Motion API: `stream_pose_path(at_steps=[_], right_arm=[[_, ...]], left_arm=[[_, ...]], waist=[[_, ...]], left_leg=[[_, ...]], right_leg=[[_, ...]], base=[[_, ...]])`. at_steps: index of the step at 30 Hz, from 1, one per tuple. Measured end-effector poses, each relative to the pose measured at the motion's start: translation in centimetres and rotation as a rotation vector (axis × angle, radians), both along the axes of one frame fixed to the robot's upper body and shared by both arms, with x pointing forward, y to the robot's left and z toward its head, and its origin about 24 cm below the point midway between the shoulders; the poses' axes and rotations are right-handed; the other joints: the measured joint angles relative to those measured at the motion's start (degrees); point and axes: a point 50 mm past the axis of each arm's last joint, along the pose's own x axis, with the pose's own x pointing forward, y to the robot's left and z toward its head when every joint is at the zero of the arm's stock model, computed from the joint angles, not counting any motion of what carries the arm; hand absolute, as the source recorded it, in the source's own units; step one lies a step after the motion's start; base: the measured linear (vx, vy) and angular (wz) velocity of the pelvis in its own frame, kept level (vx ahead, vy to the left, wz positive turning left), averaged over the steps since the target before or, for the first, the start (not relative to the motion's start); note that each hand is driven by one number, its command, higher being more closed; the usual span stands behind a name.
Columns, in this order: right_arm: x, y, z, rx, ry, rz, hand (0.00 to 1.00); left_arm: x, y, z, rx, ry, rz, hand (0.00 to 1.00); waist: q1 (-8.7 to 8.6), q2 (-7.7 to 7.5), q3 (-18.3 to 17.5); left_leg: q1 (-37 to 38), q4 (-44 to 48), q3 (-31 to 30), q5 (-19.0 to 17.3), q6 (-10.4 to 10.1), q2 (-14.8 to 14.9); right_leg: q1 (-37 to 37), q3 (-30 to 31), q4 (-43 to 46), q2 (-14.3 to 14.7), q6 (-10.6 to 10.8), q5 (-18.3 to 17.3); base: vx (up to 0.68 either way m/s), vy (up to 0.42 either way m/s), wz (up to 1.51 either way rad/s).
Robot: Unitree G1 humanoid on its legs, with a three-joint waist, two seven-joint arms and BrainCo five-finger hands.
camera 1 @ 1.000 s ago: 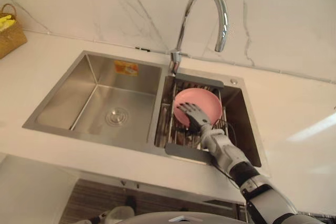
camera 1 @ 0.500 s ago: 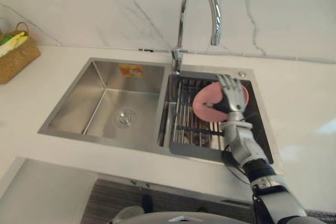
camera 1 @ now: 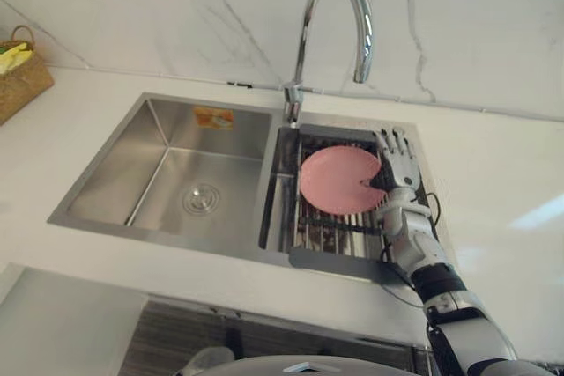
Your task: Walk over to the sink, pick up the cup, carry it to the dishwasher, place the cup inside the dishwasher, then close the dishwasher door
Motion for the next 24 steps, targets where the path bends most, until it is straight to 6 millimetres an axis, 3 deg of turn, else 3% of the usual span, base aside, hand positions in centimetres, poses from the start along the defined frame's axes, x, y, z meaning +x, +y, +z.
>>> stream_pose_path(at_steps=[4,6,11,14,18,24], right_arm=[[0.0,0.3,-0.2,0.114,-0.010,0.012,0.00],[0.0,0.4,0.5,0.275,-0.066,0.029,0.00],[-0.4,0.7,6.0,0.729,-0.391,0.115,0.00],[-0.9,0.9,7.4,0.880,-0.442,0.216,0.00],[-1.3,1.1,6.3,1.000,-0.258,0.368,0.00],[-2.3,2.0,3.6,0.948,0.047,0.518,0.00]], left_arm=[[0.0,0.2,0.0,0.005,0.000,-0.001,0.00],[-0.1,0.3,0.0,0.007,0.001,0.001,0.00],[-0.4,0.3,0.0,0.010,0.004,0.011,0.00],[-0.6,0.4,0.1,0.013,0.001,0.024,0.00],[-0.8,0.6,0.1,0.021,0.001,0.030,0.00],[-1.1,0.7,0.1,0.031,0.004,0.034,0.00]], waist=[[0.13,-0.54,0.1],[0.16,-0.83,0.1],[-0.42,-0.98,0.0],[-0.47,-1.25,-0.1],[-1.17,-1.65,-0.2],[-1.78,-2.00,-0.5]], left_leg=[[0.0,0.0,0.0,0.1,-0.1,0.2],[-0.1,0.0,0.0,0.1,-0.1,0.1],[-0.1,0.0,0.5,0.0,-0.1,0.2],[0.7,0.0,1.7,-0.1,0.2,0.2],[1.1,0.0,2.6,-0.4,0.1,0.3],[1.3,0.0,4.1,-1.1,-0.3,0.6]], right_leg=[[0.0,0.0,0.0,0.0,0.1,-0.1],[0.0,0.1,0.0,0.0,0.2,-0.1],[0.0,0.7,-0.2,0.0,0.5,0.8],[0.1,1.7,-0.3,0.1,0.6,0.8],[0.0,2.6,-0.3,0.1,0.5,0.8],[-1.0,4.2,-0.3,0.4,-0.1,0.5]], base=[[-0.03,0.005,-0.01],[0.00,0.000,0.00],[0.03,0.003,-0.04],[0.04,0.001,-0.18],[0.01,-0.001,-0.12],[-0.03,0.006,-0.14]])
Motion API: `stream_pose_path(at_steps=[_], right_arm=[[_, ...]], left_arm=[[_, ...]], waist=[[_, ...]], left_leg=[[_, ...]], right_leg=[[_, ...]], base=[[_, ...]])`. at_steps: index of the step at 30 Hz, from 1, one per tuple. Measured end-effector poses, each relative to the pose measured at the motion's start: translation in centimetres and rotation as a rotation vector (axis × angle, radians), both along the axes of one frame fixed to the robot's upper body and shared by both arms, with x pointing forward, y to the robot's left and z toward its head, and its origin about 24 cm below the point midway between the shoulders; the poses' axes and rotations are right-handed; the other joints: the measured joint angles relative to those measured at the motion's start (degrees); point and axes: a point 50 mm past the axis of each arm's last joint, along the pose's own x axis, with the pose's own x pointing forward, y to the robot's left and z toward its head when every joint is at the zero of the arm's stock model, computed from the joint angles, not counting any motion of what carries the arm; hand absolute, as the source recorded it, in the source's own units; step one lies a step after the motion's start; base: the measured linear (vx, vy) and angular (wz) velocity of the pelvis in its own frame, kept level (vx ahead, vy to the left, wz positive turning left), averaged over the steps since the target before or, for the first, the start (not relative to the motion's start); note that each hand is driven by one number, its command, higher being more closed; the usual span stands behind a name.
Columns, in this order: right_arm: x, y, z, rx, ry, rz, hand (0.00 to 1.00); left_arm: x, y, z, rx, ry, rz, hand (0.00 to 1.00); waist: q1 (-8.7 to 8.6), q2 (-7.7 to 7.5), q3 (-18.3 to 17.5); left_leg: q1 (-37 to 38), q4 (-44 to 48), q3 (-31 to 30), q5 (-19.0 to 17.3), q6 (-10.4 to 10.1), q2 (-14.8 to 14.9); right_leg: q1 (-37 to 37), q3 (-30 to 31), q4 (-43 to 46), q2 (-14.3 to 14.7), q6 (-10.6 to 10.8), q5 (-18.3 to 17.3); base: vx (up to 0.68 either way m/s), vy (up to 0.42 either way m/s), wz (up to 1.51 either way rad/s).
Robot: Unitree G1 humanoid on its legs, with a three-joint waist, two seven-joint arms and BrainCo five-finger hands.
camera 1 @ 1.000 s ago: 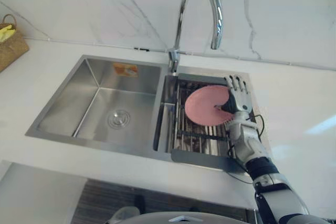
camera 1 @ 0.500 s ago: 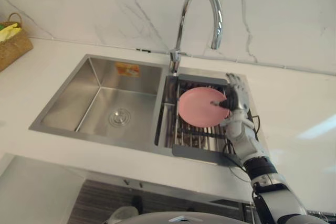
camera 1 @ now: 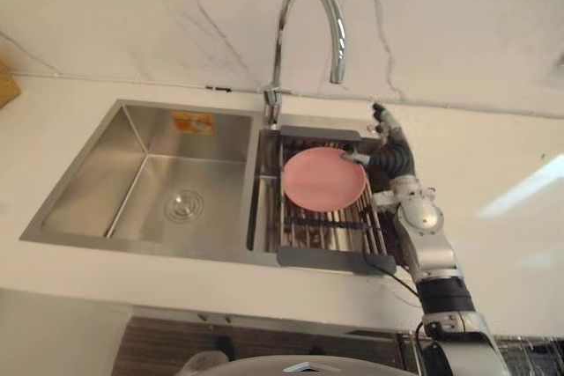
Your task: Walk over to the sink, pick up the cup, carry it to the dishwasher, place the cup inside the dishwasher, then close the dishwasher door
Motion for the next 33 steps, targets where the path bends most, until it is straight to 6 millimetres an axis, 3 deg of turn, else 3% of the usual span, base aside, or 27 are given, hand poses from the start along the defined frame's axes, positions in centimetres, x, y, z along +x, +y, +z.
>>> stream_pose_path(at_steps=[5,15,20,27,33], right_arm=[[-0.8,0.0,-1.5,-0.182,0.084,0.077,0.00],[-1.1,0.1,-1.5,-0.693,0.060,0.170,0.00],[-1.2,0.1,-1.7,-0.850,0.061,0.185,0.00],[-1.6,1.8,-2.9,-0.946,0.050,0.288,0.00],[-1.8,1.5,-5.1,-1.013,0.102,0.302,0.00]], left_arm=[[-0.4,0.0,-0.1,-0.002,0.006,0.016,0.00],[-0.6,0.3,0.0,-0.002,0.010,0.031,0.00],[-0.6,0.5,0.0,0.005,0.010,0.029,0.00],[-0.5,0.6,0.0,0.005,0.010,0.024,0.00],[-0.4,0.6,0.0,0.003,0.013,-0.005,0.00]], waist=[[-0.79,-0.09,-0.1],[-0.87,-0.84,-0.5],[-0.87,-1.54,-1.0],[-0.84,-1.55,-1.0],[-0.66,-1.54,-1.1]], left_leg=[[0.0,0.0,0.6,-0.2,0.0,0.1],[-0.1,0.0,0.6,-0.3,0.0,0.2],[-0.2,0.0,0.6,-0.3,0.0,0.1],[-0.3,0.0,0.2,-0.3,0.1,0.1],[-1.3,0.0,-0.7,-0.1,0.0,0.1]], right_leg=[[-0.1,0.5,-0.1,0.0,-0.1,0.1],[-0.1,0.5,-0.7,0.4,0.3,0.4],[-0.2,0.5,-0.9,0.5,0.3,0.4],[-0.3,0.4,-0.9,0.5,0.2,0.3],[-1.0,0.1,-0.8,0.4,0.0,0.3]], base=[[0.00,0.006,-0.08],[0.00,0.000,0.00],[0.00,0.000,0.00],[-0.03,-0.007,0.00],[-0.01,-0.003,0.06]])
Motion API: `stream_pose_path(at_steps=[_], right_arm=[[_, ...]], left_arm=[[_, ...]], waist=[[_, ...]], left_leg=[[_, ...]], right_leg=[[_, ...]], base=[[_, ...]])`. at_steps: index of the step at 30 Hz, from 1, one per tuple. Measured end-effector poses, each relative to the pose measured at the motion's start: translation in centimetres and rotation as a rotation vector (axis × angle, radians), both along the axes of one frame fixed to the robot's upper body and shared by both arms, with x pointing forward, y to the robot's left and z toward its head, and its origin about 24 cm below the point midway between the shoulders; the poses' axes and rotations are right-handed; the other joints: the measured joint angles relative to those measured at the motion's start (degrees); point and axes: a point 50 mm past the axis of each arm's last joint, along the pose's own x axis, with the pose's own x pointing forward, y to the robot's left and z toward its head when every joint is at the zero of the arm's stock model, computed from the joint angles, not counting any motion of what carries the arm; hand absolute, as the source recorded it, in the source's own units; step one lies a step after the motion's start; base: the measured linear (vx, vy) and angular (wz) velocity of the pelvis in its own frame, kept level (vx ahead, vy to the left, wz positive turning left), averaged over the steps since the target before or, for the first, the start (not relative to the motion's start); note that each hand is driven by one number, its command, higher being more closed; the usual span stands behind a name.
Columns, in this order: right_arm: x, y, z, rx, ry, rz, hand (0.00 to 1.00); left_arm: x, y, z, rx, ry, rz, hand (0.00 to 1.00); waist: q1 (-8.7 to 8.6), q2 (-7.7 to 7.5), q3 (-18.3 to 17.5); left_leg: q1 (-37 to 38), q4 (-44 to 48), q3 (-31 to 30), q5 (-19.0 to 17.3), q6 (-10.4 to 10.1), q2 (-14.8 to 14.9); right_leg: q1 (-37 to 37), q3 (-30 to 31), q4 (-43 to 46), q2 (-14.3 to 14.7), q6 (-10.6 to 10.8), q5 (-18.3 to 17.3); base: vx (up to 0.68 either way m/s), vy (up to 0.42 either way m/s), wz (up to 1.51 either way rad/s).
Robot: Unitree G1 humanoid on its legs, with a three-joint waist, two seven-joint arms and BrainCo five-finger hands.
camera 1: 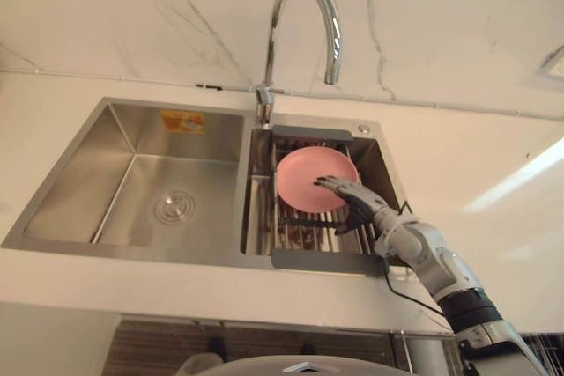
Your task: Walk over to the sink, pick up the cup, carry it to the dishwasher, place the cup inside the dishwasher, then close the dishwasher door
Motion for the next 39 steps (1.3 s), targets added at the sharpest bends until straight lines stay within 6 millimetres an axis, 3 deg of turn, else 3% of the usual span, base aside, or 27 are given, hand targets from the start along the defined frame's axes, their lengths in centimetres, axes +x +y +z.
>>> stream_pose_path(at_steps=[8,20,26,39], right_arm=[[-0.1,0.5,-1.0,-0.107,-0.124,0.005,0.00],[1.0,-0.3,-1.8,-0.127,-0.377,-0.179,0.00],[1.0,0.2,-3.3,-0.126,-0.338,-0.209,0.00],[1.6,0.7,-3.8,-0.159,-0.308,-0.216,0.00]], left_arm=[[0.1,0.0,0.0,-0.002,0.002,-0.007,0.00],[0.4,-0.2,0.0,-0.002,-0.004,-0.066,0.00],[0.6,-0.2,0.0,-0.001,-0.016,-0.074,0.00],[0.7,-0.1,0.0,-0.001,-0.022,-0.083,0.00]], waist=[[0.38,0.03,0.0],[1.53,0.23,0.1],[2.20,0.22,0.0],[2.85,0.31,0.1]], left_leg=[[0.0,0.0,-0.1,0.2,0.3,-0.1],[0.2,0.0,-1.7,0.4,-0.2,-0.2],[0.1,0.0,-2.1,0.5,-0.2,-0.1],[0.3,0.0,-3.4,0.6,-0.2,-0.2]], right_leg=[[0.0,0.0,0.0,0.0,0.2,0.1],[1.1,-1.6,0.3,0.0,-0.3,-0.5],[1.3,-2.5,0.5,-0.1,-0.3,-0.7],[2.1,-3.3,0.6,0.0,-0.2,-1.1]], base=[[0.00,0.000,0.00],[-0.03,-0.003,0.07],[-0.02,0.002,0.06],[0.01,-0.002,0.03]])
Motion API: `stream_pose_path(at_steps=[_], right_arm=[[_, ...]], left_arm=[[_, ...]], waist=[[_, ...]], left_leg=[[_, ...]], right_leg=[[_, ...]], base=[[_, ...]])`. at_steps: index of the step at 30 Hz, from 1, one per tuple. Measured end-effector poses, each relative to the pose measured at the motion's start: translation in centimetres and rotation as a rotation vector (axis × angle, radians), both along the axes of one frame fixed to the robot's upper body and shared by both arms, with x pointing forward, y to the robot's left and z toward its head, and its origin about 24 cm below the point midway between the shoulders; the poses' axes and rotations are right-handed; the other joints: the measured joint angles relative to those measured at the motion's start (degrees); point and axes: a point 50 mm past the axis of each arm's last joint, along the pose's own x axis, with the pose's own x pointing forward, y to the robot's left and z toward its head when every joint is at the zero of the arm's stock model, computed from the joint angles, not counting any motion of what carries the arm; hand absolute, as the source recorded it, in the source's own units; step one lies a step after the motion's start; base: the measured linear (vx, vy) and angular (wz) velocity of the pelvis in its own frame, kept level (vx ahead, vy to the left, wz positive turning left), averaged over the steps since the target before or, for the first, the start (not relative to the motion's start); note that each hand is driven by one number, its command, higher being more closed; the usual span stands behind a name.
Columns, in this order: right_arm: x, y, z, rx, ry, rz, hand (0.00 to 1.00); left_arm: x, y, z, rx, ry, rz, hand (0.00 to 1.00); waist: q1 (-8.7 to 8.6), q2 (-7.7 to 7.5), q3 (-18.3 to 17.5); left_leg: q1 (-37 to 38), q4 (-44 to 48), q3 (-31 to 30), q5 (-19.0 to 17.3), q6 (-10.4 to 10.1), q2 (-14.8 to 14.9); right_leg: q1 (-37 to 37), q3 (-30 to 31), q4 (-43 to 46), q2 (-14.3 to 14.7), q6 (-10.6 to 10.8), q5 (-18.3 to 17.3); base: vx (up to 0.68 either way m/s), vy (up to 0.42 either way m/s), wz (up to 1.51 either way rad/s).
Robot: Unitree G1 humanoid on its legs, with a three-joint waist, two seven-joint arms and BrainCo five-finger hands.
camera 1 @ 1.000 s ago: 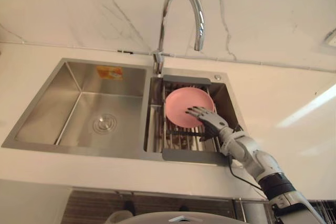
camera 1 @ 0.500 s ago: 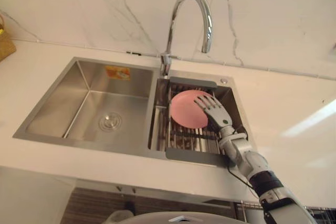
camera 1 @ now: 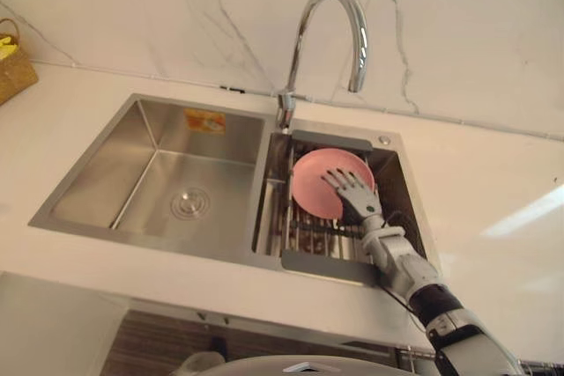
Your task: Walk over to the sink, pick up the cup, carry it to the dishwasher, place the cup inside the dishwasher, then close the dishwasher door
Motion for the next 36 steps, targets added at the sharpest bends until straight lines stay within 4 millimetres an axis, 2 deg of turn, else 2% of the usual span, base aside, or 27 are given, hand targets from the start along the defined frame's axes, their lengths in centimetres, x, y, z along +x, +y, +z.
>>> stream_pose_path(at_steps=[7,17,31,32,36], right_arm=[[0.3,0.0,-0.1,-0.001,-0.009,-0.036,0.00],[0.2,0.1,0.8,0.069,-0.151,-0.014,0.00],[0.1,0.2,2.8,0.171,-0.300,-0.006,0.00],[0.1,0.1,2.9,0.176,-0.305,-0.014,1.00],[0.2,-0.2,3.1,0.189,-0.308,-0.033,1.00]], left_arm=[[0.1,0.0,0.0,0.000,-0.004,-0.017,0.00],[0.1,0.2,0.0,0.009,-0.015,-0.024,0.00],[0.2,-0.4,-0.1,-0.007,-0.022,-0.041,0.00],[0.2,-0.4,-0.1,-0.008,-0.023,-0.041,0.00],[0.3,-0.6,-0.1,-0.014,-0.024,-0.040,0.00]], waist=[[0.44,0.10,0.3],[-0.12,-0.13,1.0],[-0.80,1.01,1.9],[-0.78,1.10,1.9],[-0.48,1.45,2.1]], left_leg=[[-0.1,0.0,-0.4,0.1,-0.2,0.2],[-0.3,0.0,-0.2,0.1,-0.2,0.3],[-0.2,0.0,0.2,0.0,-0.1,0.4],[-0.2,0.0,0.2,0.0,-0.1,0.4],[-0.2,0.0,0.1,0.0,-0.1,0.3]], right_leg=[[0.1,-0.8,0.2,0.0,0.2,-0.3],[0.0,-0.6,0.5,0.0,0.2,-0.3],[-0.4,0.3,0.6,0.0,0.1,-0.2],[-0.4,0.3,0.6,0.0,0.1,-0.2],[-0.4,0.3,0.6,0.0,0.2,-0.2]], base=[[-0.02,0.003,0.04],[0.00,0.000,0.00],[0.00,0.000,-0.01],[0.00,0.000,0.00],[0.00,0.000,0.00]])
